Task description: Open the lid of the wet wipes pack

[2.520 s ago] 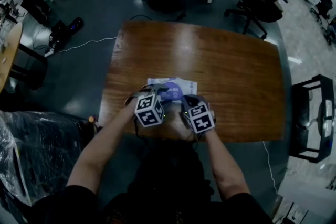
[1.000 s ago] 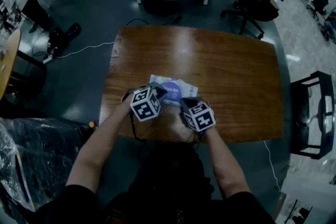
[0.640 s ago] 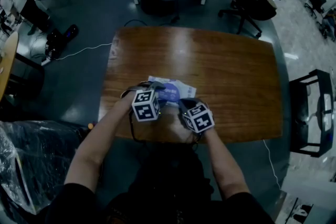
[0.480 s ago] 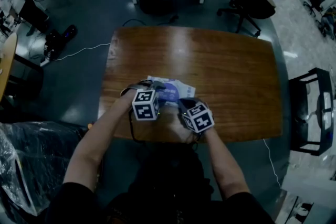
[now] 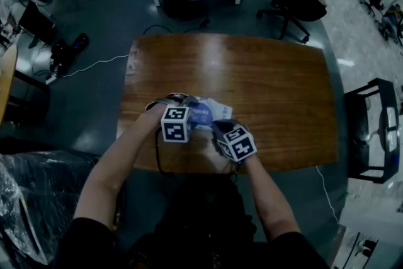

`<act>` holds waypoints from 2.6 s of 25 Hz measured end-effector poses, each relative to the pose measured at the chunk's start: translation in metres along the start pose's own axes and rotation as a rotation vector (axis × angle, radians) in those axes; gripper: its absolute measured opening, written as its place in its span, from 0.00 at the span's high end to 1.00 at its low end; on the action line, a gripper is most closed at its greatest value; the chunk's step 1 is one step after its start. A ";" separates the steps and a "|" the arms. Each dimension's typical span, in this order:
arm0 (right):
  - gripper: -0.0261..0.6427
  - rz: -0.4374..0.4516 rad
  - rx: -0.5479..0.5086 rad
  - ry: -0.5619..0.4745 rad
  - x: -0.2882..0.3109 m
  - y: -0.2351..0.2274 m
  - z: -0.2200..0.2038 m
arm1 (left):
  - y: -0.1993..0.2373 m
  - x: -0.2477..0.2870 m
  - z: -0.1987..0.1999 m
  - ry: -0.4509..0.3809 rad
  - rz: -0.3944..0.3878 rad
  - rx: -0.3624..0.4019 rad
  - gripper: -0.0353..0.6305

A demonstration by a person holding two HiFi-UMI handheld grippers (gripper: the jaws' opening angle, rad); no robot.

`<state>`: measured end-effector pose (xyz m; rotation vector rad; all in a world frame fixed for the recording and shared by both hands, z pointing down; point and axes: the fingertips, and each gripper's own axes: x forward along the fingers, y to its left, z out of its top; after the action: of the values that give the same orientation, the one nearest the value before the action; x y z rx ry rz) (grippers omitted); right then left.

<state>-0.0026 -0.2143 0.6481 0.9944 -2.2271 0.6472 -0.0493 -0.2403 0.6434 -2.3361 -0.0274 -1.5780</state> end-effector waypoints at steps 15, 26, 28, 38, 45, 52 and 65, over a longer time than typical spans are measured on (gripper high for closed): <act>0.95 0.025 0.021 0.005 0.000 0.002 0.001 | 0.001 0.001 0.001 -0.026 -0.211 -0.197 0.51; 0.94 0.038 0.035 -0.009 -0.001 0.003 0.001 | 0.012 -0.013 0.009 -0.141 -0.296 -0.355 0.55; 0.94 0.041 0.037 -0.010 -0.001 0.002 -0.001 | 0.011 -0.012 0.009 -0.137 -0.296 -0.353 0.55; 0.94 0.036 0.018 -0.007 0.001 -0.003 -0.004 | 0.027 -0.026 0.015 -0.202 -0.183 -0.438 0.56; 0.94 0.034 0.006 0.002 0.002 -0.003 -0.006 | 0.035 -0.030 0.010 -0.201 -0.039 -0.452 0.59; 0.94 0.038 -0.006 0.001 0.005 -0.003 -0.004 | 0.053 -0.040 0.019 -0.227 0.120 -0.394 0.78; 0.94 0.040 -0.096 0.028 0.003 0.007 -0.005 | 0.104 -0.022 0.011 -0.186 0.345 -0.353 0.78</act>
<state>-0.0080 -0.2084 0.6522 0.8897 -2.2365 0.5623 -0.0281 -0.3328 0.5932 -2.5628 0.6242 -1.2746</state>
